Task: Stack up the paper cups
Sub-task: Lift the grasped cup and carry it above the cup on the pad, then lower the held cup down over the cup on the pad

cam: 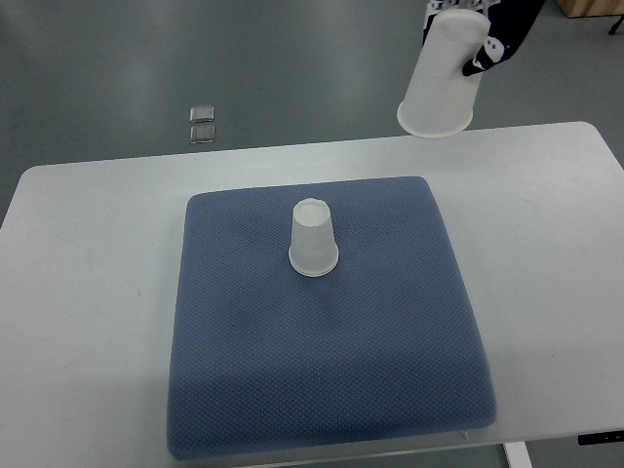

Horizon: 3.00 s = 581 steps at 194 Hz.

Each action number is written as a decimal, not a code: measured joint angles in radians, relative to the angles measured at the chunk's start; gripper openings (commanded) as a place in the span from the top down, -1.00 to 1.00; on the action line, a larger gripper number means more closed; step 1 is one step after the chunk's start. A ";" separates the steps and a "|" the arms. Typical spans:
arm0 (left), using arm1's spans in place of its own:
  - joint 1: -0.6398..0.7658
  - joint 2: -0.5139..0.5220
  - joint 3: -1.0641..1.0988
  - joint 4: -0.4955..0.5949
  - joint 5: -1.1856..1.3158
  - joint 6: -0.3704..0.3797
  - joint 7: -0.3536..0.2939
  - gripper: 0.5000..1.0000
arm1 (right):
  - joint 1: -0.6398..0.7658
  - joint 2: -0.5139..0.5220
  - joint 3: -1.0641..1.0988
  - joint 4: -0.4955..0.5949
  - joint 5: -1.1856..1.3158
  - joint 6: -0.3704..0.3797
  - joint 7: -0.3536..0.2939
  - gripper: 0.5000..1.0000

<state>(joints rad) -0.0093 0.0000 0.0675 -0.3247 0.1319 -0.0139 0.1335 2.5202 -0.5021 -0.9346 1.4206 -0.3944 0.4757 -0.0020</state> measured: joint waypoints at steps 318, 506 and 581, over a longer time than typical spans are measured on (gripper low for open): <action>0.000 0.000 -0.003 0.001 -0.001 0.002 0.000 -1.00 | -0.398 0.456 0.001 -0.183 0.160 -0.353 -0.001 0.60; 0.000 0.000 -0.003 0.001 -0.001 0.001 0.001 -1.00 | -0.451 0.461 0.007 -0.174 0.201 -0.387 -0.001 0.38; 0.000 0.000 -0.003 0.001 -0.002 0.001 0.000 -1.00 | -0.474 0.491 0.008 -0.180 0.202 -0.423 -0.001 0.21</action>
<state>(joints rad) -0.0093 0.0000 0.0645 -0.3239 0.1304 -0.0124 0.1335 2.0463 -0.0115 -0.9265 1.2410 -0.1922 0.0524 -0.0031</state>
